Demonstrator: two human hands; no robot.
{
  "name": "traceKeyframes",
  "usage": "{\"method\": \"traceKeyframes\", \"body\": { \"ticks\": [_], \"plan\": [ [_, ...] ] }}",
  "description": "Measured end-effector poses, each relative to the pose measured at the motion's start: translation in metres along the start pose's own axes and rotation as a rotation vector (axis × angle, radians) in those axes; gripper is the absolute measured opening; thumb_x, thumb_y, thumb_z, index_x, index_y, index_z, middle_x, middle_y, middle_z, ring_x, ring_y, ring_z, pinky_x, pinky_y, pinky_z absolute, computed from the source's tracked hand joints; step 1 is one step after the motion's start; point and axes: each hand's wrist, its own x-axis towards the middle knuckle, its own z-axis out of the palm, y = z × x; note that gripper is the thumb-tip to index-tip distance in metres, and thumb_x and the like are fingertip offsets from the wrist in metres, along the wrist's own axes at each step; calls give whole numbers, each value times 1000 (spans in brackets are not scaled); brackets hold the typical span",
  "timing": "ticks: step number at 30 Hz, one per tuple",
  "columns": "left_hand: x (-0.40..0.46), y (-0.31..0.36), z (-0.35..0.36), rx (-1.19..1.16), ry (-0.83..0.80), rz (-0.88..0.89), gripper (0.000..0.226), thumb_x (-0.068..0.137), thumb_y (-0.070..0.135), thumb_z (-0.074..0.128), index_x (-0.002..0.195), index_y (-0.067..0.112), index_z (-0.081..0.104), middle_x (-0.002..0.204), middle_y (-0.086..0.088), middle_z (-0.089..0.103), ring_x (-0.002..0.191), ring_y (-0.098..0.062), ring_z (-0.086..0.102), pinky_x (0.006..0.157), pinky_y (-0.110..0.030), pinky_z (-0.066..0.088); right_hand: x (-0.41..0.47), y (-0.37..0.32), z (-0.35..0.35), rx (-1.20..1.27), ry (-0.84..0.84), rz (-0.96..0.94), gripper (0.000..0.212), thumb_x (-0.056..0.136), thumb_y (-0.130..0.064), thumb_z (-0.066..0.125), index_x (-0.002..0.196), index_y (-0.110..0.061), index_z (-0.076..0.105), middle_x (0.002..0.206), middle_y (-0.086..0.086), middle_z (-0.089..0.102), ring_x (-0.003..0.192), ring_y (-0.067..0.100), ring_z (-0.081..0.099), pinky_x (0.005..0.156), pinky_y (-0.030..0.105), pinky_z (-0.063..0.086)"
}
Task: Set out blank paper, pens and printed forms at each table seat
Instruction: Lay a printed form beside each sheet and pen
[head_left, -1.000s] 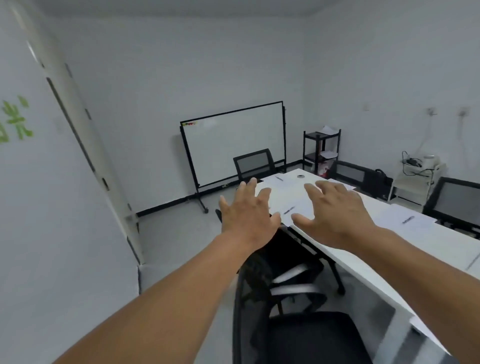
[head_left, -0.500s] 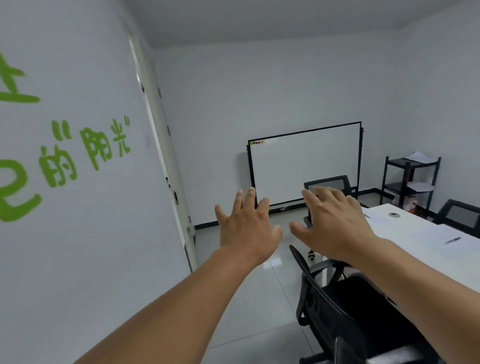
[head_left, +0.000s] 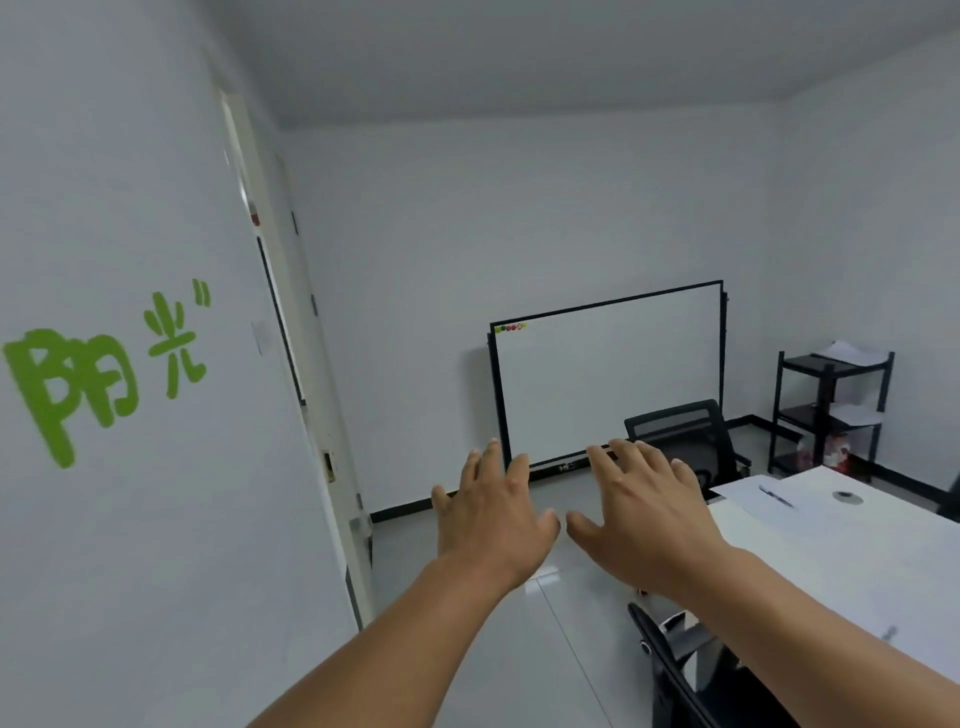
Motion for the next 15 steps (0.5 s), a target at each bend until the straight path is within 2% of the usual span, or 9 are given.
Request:
{"method": "traceKeyframes", "body": {
  "ticks": [6, 10, 13, 15],
  "plan": [
    [109, -50, 12, -22, -29, 55, 77, 104, 62, 52, 170, 32, 24, 183, -3, 5, 170, -27, 6, 128, -65, 23, 104, -6, 21, -29, 12, 115, 83, 96, -69, 42, 165, -25, 25, 173, 3, 27, 161, 28, 20, 128, 53, 24],
    [173, -72, 11, -44, -19, 84, 75, 105, 60, 49, 170, 31, 25, 183, -4, 7, 167, -26, 18, 126, -62, 31, 157, 1, 29, -52, 20, 158, 83, 94, -69, 40, 164, -25, 26, 171, 1, 30, 160, 28, 23, 127, 53, 26],
    [219, -82, 13, -39, -14, 102, 72, 104, 56, 50, 168, 30, 29, 181, -3, 14, 163, -26, 27, 122, -59, 37, 198, 9, 36, -54, 26, 178, 83, 95, -68, 40, 165, -25, 26, 169, 0, 32, 158, 27, 28, 126, 52, 29],
    [254, -89, 19, -38, -12, 103, 68, 103, 54, 51, 165, 30, 34, 176, -2, 25, 157, -25, 35, 118, -56, 40, 231, 14, 44, -49, 16, 179, 79, 96, -68, 41, 161, -25, 31, 160, -1, 42, 150, 26, 38, 122, 50, 35]
  ]
}}
